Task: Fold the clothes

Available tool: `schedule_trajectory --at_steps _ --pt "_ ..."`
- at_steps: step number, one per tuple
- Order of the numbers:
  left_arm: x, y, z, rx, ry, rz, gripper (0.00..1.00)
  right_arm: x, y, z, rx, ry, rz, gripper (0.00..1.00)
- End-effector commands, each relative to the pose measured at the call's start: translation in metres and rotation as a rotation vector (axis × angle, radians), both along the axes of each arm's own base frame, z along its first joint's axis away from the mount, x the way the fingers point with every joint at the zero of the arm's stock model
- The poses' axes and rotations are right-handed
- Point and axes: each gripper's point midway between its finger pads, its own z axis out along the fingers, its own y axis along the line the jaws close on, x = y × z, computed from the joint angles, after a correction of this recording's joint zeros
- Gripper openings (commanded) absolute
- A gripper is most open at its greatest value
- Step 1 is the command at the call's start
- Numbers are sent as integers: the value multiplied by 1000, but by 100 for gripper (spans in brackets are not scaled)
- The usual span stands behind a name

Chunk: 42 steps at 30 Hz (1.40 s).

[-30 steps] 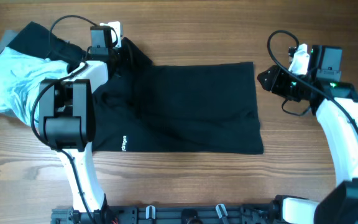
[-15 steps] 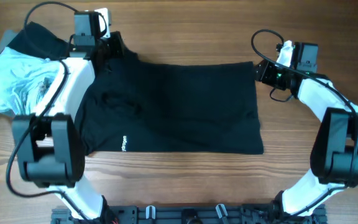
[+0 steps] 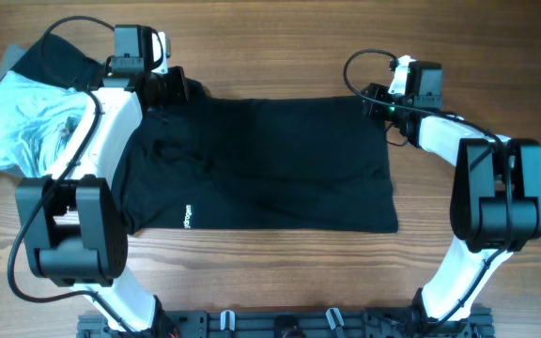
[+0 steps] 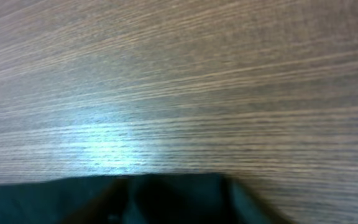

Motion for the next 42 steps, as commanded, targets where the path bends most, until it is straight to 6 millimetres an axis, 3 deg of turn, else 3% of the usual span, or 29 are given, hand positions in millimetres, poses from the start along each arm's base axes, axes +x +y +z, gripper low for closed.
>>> schedule_trajectory --at_steps 1,3,5,12,15,18,23,28,32,36,38,39,40,41,42 --pt "-5 -1 0 6 20 4 4 -10 -8 -30 -38 73 -28 28" --pt "-7 -1 -1 6 28 4 4 -12 -10 -28 -35 80 -32 13" --pt "-10 0 1 7 34 6 4 -14 -9 -16 -2 78 -17 4" --pt "-31 22 14 114 73 65 4 -30 -12 52 36 46 4 4" --pt "-52 31 16 162 140 83 4 -42 -12 80 9 25 32 4" --pt "-75 38 12 195 225 91 4 -61 -15 93 -10 68 11 4" --pt "-120 48 3 218 414 94 4 -116 -21 84 -42 276 -19 4" --pt "-150 51 -1 226 534 88 4 -168 -35 63 -101 514 -93 4" --pt "-160 51 -7 228 575 84 5 -188 -34 60 -96 600 -97 5" --pt "-185 50 -14 227 670 72 4 -203 -33 58 -105 657 -73 8" --pt "-195 50 -17 229 707 68 4 -206 -33 58 -108 669 -65 17" --pt "-199 50 -18 229 721 67 4 -208 -33 58 -108 675 -64 34" --pt "-202 50 -19 230 734 65 18 -209 -33 58 -110 678 -61 64" --pt "-204 50 -21 230 739 65 38 -209 -35 58 -117 679 -67 82" --pt "-204 50 -21 230 739 65 92 -208 -37 57 -128 679 -78 93"
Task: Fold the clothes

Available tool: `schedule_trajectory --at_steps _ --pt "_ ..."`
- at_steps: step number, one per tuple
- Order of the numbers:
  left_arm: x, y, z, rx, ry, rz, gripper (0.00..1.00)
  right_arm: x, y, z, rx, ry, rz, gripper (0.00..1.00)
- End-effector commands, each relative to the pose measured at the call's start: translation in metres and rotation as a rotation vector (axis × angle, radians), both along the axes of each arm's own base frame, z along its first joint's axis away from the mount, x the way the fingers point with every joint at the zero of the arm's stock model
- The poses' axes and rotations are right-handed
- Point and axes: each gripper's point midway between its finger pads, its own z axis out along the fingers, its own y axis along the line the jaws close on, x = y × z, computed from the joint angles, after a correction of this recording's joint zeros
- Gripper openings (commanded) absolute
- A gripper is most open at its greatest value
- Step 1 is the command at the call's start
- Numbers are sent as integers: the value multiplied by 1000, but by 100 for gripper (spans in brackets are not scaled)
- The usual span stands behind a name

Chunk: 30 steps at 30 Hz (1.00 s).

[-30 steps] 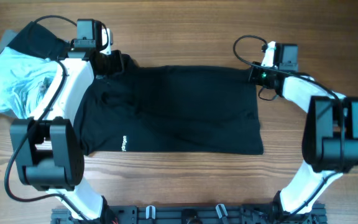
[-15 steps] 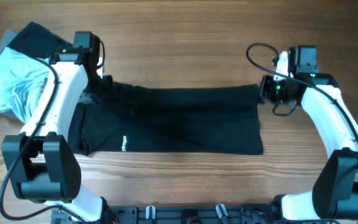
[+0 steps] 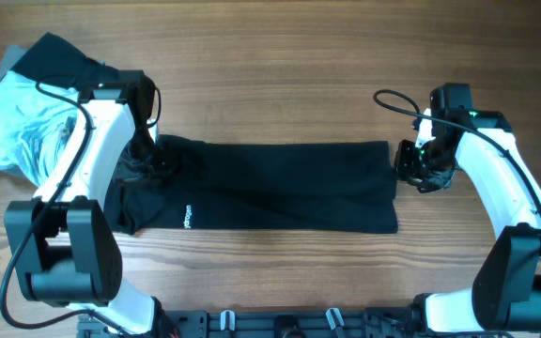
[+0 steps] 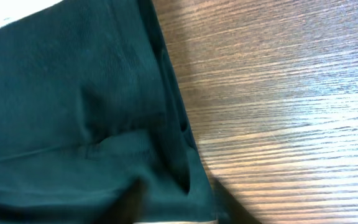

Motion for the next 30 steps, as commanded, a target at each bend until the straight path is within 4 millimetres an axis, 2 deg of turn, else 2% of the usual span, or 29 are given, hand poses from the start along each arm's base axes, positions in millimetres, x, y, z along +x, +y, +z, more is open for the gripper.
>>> schedule_trajectory --at_steps 1,4,7,9,14,18,20,23,24,25,26,27,30 --pt "-5 2 0 7 2 11 100 2 -8 4 -44 -22 -4 100" --pt "-1 -1 -1 -14 -16 15 100 8 -14 -2 -44 -28 -20 100" --pt "3 -2 -1 -20 -34 16 100 7 -13 -15 22 11 -24 99" --pt "4 -2 -1 -20 -38 15 100 6 -3 -24 109 37 9 99" --pt "8 -2 -2 -20 -52 15 96 -6 17 -49 246 116 67 90" --pt "10 -2 -2 -21 -63 15 96 -17 35 -61 361 152 89 76" --pt "11 -2 -3 -21 -67 15 96 -22 43 -63 405 151 95 61" --pt "14 -2 -3 -21 -80 15 96 -34 49 -69 428 169 97 52" --pt "15 -2 -3 -21 -84 15 96 -35 49 -71 429 171 99 40" --pt "16 -2 -3 -21 -87 15 96 -34 48 -71 427 165 100 24" --pt "17 -2 -3 -21 -91 15 96 -30 47 -70 424 151 89 12" --pt "18 -2 -3 -21 -93 14 97 -25 40 -69 404 139 53 7" --pt "18 -2 -3 -21 -93 14 99 -9 4 -64 281 121 -76 4"
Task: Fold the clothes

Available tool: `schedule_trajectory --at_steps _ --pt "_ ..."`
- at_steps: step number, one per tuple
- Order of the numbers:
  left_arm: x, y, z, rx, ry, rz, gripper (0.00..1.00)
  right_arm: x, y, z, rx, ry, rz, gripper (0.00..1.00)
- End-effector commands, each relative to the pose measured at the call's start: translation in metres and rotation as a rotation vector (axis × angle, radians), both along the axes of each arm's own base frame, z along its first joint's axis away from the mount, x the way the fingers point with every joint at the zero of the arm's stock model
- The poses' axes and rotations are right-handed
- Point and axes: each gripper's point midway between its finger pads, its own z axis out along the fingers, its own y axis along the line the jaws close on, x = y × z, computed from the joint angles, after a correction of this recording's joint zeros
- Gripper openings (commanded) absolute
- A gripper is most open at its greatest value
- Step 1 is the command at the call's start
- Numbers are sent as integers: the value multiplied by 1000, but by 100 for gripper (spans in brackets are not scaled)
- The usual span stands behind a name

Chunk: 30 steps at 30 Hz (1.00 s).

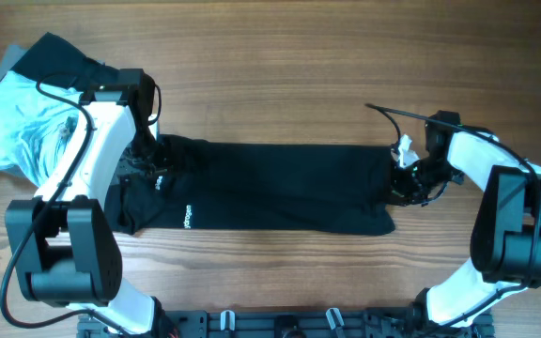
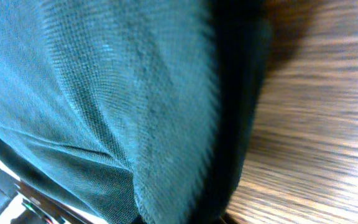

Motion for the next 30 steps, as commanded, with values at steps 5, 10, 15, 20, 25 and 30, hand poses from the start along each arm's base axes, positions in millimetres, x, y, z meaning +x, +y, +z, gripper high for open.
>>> schedule_trajectory --at_steps 5,10,15,20,25,30 --pt "5 -1 3 -12 -39 8 100 45 -122 47 -316 -74 -298 4" --pt "19 -1 2 -14 -93 8 100 63 -146 89 -345 -186 -298 4" --pt "29 -17 7 -106 -129 12 99 73 -96 113 -267 -264 -162 4" --pt "41 -30 20 -180 -172 12 94 68 -14 110 -237 -247 60 4" --pt "37 -41 22 -246 -151 25 100 56 47 104 -274 -236 184 6" --pt "38 -49 24 -292 -155 26 100 52 82 102 -305 -270 259 9"
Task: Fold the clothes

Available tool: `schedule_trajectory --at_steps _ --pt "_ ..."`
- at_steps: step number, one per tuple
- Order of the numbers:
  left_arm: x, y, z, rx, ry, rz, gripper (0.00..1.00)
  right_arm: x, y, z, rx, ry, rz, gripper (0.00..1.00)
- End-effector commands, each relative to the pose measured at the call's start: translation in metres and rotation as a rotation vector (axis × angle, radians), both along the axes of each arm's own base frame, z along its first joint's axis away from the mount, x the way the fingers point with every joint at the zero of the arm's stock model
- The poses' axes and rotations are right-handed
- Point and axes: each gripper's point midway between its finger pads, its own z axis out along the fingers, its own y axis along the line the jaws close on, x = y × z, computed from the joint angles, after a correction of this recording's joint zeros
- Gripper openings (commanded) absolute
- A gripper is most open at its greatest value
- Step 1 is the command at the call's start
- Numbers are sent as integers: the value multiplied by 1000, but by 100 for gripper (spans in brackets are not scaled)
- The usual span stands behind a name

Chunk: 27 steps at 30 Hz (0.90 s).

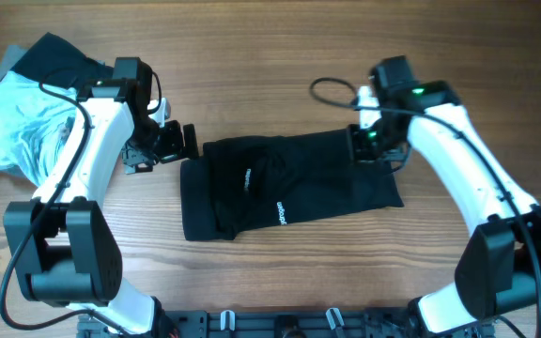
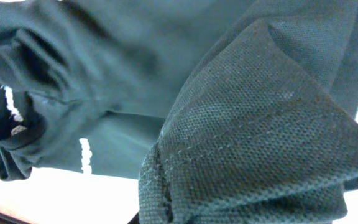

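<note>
A black garment (image 1: 289, 188) lies folded into a short block in the middle of the table, white lettering (image 1: 278, 212) facing up. My right gripper (image 1: 369, 148) sits over its upper right part, shut on a bunched fold of the black knit (image 2: 260, 112), which fills the right wrist view and hides the jaws. My left gripper (image 1: 178, 142) stands open just off the garment's upper left corner, holding nothing.
A pile of other clothes, light blue (image 1: 17, 122) with a black piece (image 1: 59, 56) on top, lies at the far left beside the left arm. A cable (image 1: 332, 86) loops behind the right arm. A rail (image 1: 280, 324) runs along the front edge.
The garment's left end now lies folded over toward the right, making it much shorter. My left gripper is off the cloth and open. My right gripper moved from the right end to the upper right part.
The garment first lay spread wide with both grippers at its far corners. Then its far edge lay folded toward the front as a long strip, a gripper at each end. Now the left end is folded in and only my right gripper holds cloth.
</note>
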Motion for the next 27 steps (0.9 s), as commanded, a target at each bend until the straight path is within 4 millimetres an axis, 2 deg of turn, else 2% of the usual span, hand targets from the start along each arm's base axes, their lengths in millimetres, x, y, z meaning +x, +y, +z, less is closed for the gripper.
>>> schedule_trajectory --at_steps 1,2,4,5,6,10,13,15,16,17,19,20,22,27 --pt "8 -8 13 -58 -42 10 100 -1 14 1 -35 -11 0 10" --pt "8 -8 13 -58 -43 10 100 -2 17 1 -34 -11 8 15" --pt "8 -8 13 -58 -43 10 100 -3 21 1 -30 -12 3 61" --pt "8 -8 13 -58 -43 10 100 -3 21 1 -28 -8 -5 78" --pt "8 -8 13 -58 -42 10 100 -3 20 1 -29 -9 -6 81" --pt "4 -8 11 -57 -29 10 100 4 13 2 -24 -21 -35 82" --pt "-4 -8 3 -57 -1 8 100 7 -4 2 -29 -8 -87 80" --pt "-14 -8 -7 -57 30 8 100 7 -15 1 -33 6 -116 62" --pt "-20 -8 -14 -57 46 8 100 8 -19 1 -36 10 -125 44" --pt "-24 -8 -20 -57 58 10 100 8 -23 -1 -42 10 -133 37" --pt "-33 -8 -31 -62 78 10 100 8 -27 -6 -59 9 -142 10" --pt "-40 -13 -40 -91 94 11 99 4 -28 -15 -63 16 -142 5" --pt "-41 -22 -46 -143 83 12 98 -3 -29 -26 -66 40 -144 5" --pt "-32 -63 -50 -397 -32 -87 100 -16 -32 -42 -73 80 -172 4"
